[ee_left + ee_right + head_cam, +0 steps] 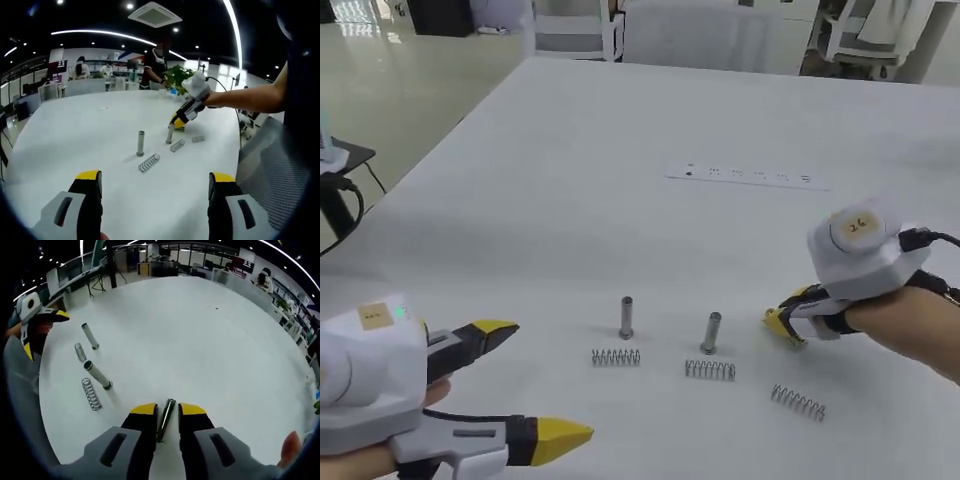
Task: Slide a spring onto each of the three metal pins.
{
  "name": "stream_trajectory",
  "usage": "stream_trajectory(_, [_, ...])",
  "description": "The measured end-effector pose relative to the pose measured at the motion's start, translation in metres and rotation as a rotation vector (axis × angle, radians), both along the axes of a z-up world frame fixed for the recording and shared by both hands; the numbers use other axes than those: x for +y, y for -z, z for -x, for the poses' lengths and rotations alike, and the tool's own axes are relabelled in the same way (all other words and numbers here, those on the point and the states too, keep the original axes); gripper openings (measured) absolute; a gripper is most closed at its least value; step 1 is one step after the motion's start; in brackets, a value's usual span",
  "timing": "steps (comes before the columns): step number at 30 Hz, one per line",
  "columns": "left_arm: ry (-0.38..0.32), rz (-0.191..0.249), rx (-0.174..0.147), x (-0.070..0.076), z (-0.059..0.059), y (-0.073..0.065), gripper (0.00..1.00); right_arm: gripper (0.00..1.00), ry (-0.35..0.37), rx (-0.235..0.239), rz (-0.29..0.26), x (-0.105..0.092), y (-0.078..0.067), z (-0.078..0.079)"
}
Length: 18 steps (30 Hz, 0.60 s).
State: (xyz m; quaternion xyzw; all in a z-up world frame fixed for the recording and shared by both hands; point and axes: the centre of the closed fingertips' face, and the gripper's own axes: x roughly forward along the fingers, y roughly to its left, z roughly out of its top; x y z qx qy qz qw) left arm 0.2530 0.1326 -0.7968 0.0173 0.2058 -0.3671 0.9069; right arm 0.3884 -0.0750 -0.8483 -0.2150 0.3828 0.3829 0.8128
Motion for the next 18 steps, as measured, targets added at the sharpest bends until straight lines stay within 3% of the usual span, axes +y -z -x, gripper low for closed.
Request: stream_trajectory(18, [-0.006,-0.001,0.007,0.0015,0.0002,0.0022,0.85,0.10,0.035,0.026,0.016,-0.0005,0.0039,-0.0034])
